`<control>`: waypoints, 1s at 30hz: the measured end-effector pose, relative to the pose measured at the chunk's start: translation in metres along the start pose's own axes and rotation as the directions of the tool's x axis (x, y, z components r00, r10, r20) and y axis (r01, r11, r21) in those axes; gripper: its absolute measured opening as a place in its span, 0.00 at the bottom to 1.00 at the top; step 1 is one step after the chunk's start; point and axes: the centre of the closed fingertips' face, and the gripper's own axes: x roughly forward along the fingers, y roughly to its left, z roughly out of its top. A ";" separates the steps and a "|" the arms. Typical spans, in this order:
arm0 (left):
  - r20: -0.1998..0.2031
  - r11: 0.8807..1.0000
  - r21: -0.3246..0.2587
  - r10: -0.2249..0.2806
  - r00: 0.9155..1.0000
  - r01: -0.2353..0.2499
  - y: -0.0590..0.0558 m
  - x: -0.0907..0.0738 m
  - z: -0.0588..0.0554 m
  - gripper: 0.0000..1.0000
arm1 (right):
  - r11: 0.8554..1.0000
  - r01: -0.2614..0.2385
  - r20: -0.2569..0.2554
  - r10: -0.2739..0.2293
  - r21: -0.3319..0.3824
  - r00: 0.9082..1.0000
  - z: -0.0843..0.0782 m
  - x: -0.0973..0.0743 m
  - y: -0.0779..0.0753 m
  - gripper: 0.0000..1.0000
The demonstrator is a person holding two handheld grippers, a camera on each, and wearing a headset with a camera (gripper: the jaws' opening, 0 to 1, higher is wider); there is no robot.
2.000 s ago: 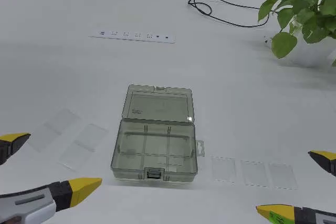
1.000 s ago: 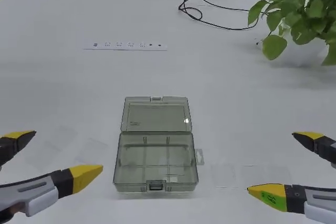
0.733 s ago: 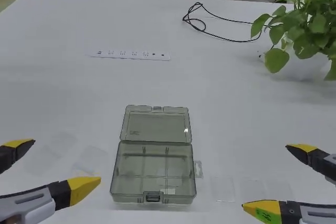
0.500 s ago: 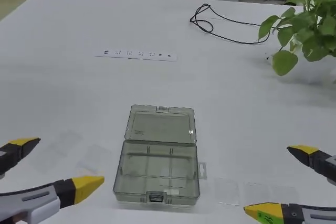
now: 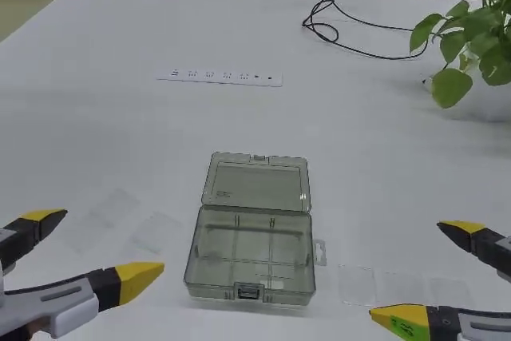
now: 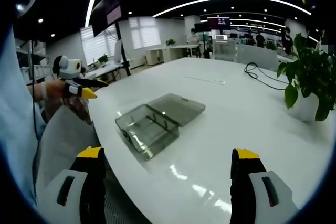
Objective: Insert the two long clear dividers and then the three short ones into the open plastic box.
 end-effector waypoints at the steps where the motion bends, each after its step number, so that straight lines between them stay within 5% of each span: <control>1: -0.001 1.000 0.002 0.001 1.000 -0.001 0.000 -0.001 -0.001 0.93 | 1.000 -0.002 0.000 0.002 0.001 1.000 0.000 0.000 0.001 1.00; 8: -0.015 1.000 0.000 0.008 1.000 -0.008 0.000 0.002 -0.006 0.93 | 1.000 -0.013 -0.007 0.013 -0.007 1.000 -0.001 0.003 0.000 1.00; 19: -0.089 1.000 0.016 -0.010 0.996 0.011 -0.001 0.011 -0.021 0.92 | 1.000 -0.013 -0.014 0.013 -0.013 1.000 -0.004 0.003 -0.002 1.00; 24: -0.174 0.999 0.052 -0.003 0.985 0.012 0.008 0.015 -0.031 0.86 | 1.000 -0.022 -0.020 0.022 -0.012 1.000 -0.005 0.003 0.000 1.00; 28: -0.202 0.999 0.049 0.000 0.979 0.010 0.014 0.021 -0.031 0.84 | 1.000 -0.025 -0.022 0.025 -0.009 0.999 -0.005 0.004 0.003 1.00; 30: -0.247 0.997 0.072 0.017 0.969 0.001 0.019 0.022 -0.036 0.79 | 1.000 -0.025 -0.022 0.025 -0.006 0.999 -0.005 0.004 0.004 1.00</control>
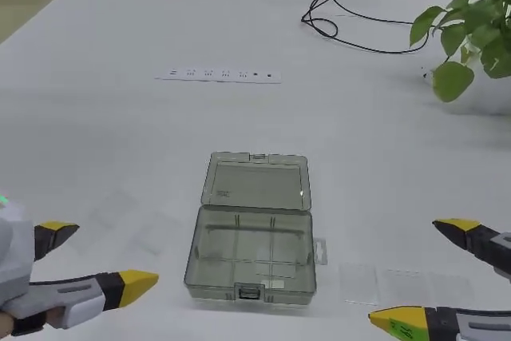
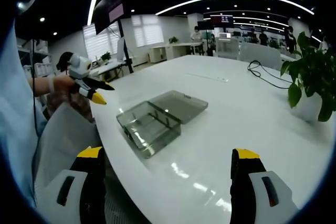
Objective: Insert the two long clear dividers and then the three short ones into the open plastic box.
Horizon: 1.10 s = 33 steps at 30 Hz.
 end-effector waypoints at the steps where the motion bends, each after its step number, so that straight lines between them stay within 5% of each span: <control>1: -0.012 1.000 0.001 0.002 1.000 -0.002 0.001 0.002 -0.001 0.76 | 1.000 -0.001 0.000 0.001 0.001 1.000 0.000 0.000 0.001 1.00; 6: -0.123 0.999 0.048 0.011 0.992 -0.005 0.007 0.014 -0.014 0.69 | 1.000 -0.005 -0.003 0.005 0.015 1.000 0.000 0.001 0.004 1.00; 15: -0.220 1.000 0.023 0.015 0.975 -0.011 0.013 0.040 -0.030 0.59 | 1.000 0.006 -0.013 -0.006 0.028 1.000 -0.005 -0.001 0.005 1.00; 20: -0.304 1.000 0.016 0.000 0.953 0.005 0.013 0.050 -0.044 0.52 | 0.999 0.014 -0.011 -0.014 0.043 1.000 -0.009 -0.002 0.004 1.00; 25: -0.344 1.000 -0.006 0.005 0.939 -0.007 0.018 0.055 -0.049 0.45 | 0.998 0.021 -0.006 -0.021 0.055 1.000 -0.010 -0.005 0.002 1.00; 33: -0.368 1.000 -0.011 0.007 0.930 -0.012 0.019 0.055 -0.050 0.41 | 0.998 0.024 -0.003 -0.024 0.065 1.000 -0.013 -0.008 0.001 1.00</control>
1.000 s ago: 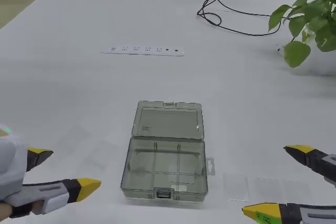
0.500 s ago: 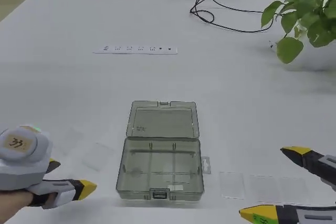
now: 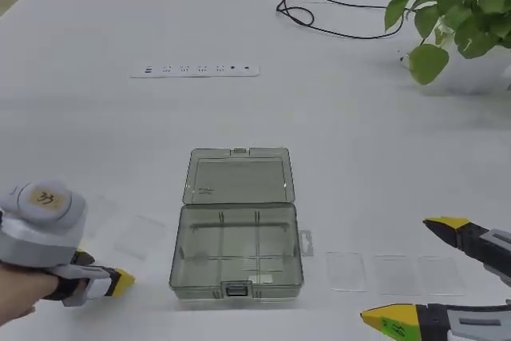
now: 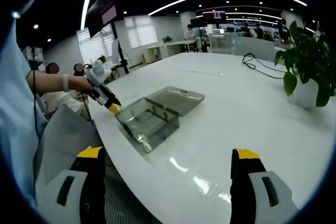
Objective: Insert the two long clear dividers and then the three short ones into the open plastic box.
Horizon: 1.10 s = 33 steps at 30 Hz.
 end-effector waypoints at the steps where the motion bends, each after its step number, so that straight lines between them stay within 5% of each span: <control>1: -0.001 1.000 -0.003 -0.001 1.000 0.001 0.000 0.000 0.000 0.41 | 1.000 0.000 0.000 0.000 0.000 1.000 0.000 0.000 0.000 1.00; 19: -0.060 0.999 0.044 0.017 0.998 -0.014 -0.002 0.004 0.001 0.31 | 1.000 -0.005 -0.009 0.005 0.004 1.000 -0.009 0.001 -0.003 1.00; 33: -0.088 0.999 0.013 0.032 0.996 -0.031 -0.001 0.004 0.000 0.30 | 1.000 -0.014 -0.016 0.014 -0.005 1.000 -0.009 0.003 -0.001 1.00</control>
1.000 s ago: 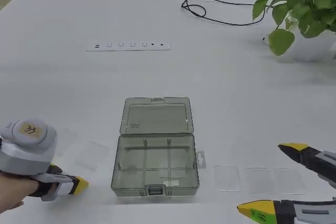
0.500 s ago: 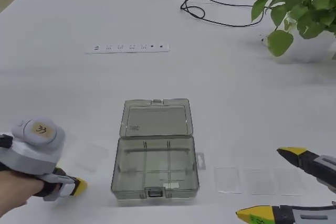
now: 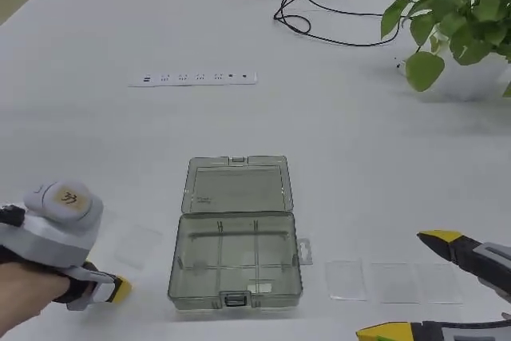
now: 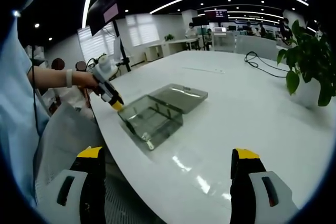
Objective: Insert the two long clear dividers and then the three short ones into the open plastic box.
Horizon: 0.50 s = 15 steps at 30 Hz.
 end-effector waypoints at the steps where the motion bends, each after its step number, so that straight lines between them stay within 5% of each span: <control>1: 0.001 1.000 -0.002 -0.001 1.000 0.001 0.000 0.000 0.000 0.30 | 1.000 -0.001 -0.001 0.001 0.000 1.000 0.000 0.000 0.000 1.00; 15: 0.038 0.999 -0.028 -0.014 0.999 0.015 0.000 -0.006 0.003 0.30 | 1.000 -0.015 -0.007 0.015 0.018 1.000 -0.003 0.002 0.008 1.00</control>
